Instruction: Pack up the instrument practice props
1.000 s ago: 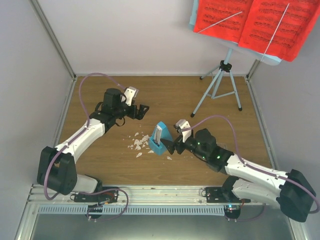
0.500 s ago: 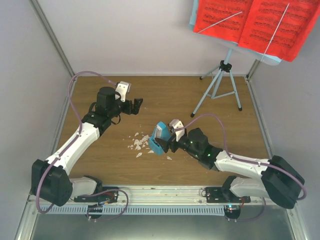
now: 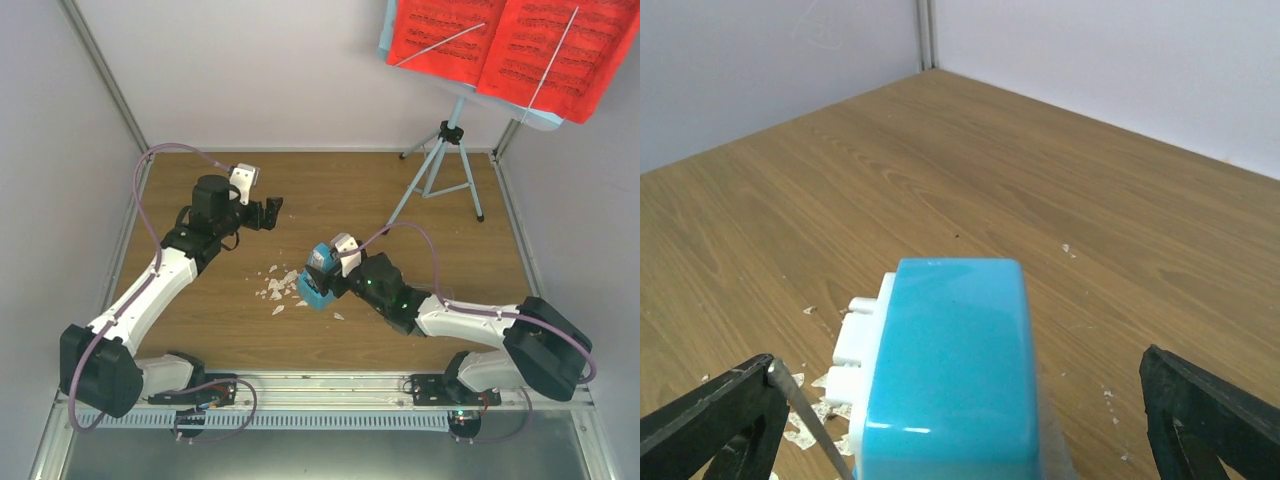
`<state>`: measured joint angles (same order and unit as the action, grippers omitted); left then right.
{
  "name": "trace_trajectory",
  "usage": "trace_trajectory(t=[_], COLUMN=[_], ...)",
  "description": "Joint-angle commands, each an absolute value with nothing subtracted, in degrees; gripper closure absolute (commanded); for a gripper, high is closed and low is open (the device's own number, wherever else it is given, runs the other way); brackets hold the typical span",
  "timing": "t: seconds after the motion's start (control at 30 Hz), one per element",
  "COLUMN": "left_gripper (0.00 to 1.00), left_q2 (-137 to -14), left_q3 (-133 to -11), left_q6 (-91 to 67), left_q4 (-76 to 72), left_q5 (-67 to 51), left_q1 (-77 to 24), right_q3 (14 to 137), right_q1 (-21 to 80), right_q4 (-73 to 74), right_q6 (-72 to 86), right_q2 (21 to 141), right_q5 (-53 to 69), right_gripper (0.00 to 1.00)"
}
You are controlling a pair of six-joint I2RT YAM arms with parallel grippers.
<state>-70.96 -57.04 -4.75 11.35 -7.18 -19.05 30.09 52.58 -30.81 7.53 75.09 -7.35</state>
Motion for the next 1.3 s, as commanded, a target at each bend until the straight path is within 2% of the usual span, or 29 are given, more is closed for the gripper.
trace_trajectory(t=[0.0,0.33,0.57,0.73,1.0,1.27], left_gripper=[0.01,0.01,0.01,0.01,0.01,0.01], left_q2=[-68.89,-68.62,-68.99,-69.23,-69.61,-69.78], left_q3=[-57.83,-57.73,-57.92,-57.92,-58.01,-57.96], left_q6=[-4.33,-3.15,-2.87,-2.7,-2.97,-3.08], left_q4=[9.87,10.64,10.98,11.0,11.1,11.25], left_q5=[-5.13,-3.33,-2.9,-3.27,-3.97,-4.17], left_q1=[-19.43,-19.46,-19.45,-19.43,-19.47,-19.52], right_q3=[32.08,30.85,30.74,29.76,28.34,27.52], right_q1=[53.17,53.29,53.26,53.25,53.26,53.24], right_q4=[-31.7,-30.31,-29.97,-30.08,-30.21,-30.71], right_q6=[7.43,7.35,7.77,8.55,9.24,9.86], right_q2=[76.28,75.68,76.8,76.25,76.49,76.22], right_q5=[-9.59,-9.31,-9.91,-10.43,-10.8,-10.9], right_gripper=[0.07,0.12,0.06,0.06,0.2,0.24])
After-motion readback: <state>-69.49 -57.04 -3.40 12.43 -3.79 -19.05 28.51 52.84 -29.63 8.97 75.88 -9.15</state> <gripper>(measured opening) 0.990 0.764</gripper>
